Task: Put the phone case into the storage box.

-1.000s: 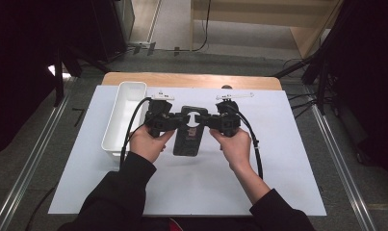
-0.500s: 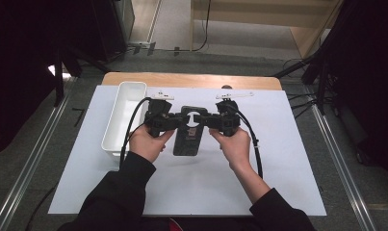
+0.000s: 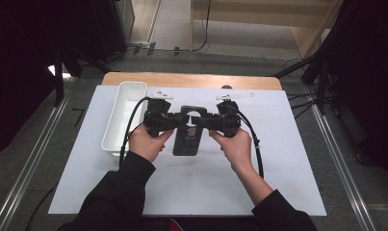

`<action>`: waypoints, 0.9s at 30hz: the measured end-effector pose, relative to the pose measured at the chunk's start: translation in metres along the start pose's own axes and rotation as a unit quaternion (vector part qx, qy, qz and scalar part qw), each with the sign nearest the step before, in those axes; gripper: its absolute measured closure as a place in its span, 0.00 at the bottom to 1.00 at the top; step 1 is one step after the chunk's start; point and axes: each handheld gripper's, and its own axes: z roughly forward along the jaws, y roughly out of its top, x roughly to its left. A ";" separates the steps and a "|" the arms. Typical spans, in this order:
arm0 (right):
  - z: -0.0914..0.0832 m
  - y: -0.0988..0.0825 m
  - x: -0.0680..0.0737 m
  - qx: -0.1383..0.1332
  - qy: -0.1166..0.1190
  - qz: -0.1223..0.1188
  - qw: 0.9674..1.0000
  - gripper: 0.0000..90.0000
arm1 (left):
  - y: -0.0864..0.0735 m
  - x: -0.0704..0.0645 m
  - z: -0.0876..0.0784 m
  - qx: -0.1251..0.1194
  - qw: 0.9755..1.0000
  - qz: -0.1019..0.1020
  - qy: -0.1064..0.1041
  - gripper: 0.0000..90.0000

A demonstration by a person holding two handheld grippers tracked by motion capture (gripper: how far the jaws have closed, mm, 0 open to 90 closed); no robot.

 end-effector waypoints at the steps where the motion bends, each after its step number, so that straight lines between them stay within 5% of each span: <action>1: 0.000 0.000 0.001 0.000 -0.003 -0.004 1.000 0.49 | 0.000 0.000 0.000 0.000 1.000 -0.001 0.001 0.84; 27: -0.018 -0.016 -0.011 0.013 0.002 -0.047 0.999 0.36 | 0.004 0.009 -0.010 -0.003 1.000 -0.013 -0.006 0.84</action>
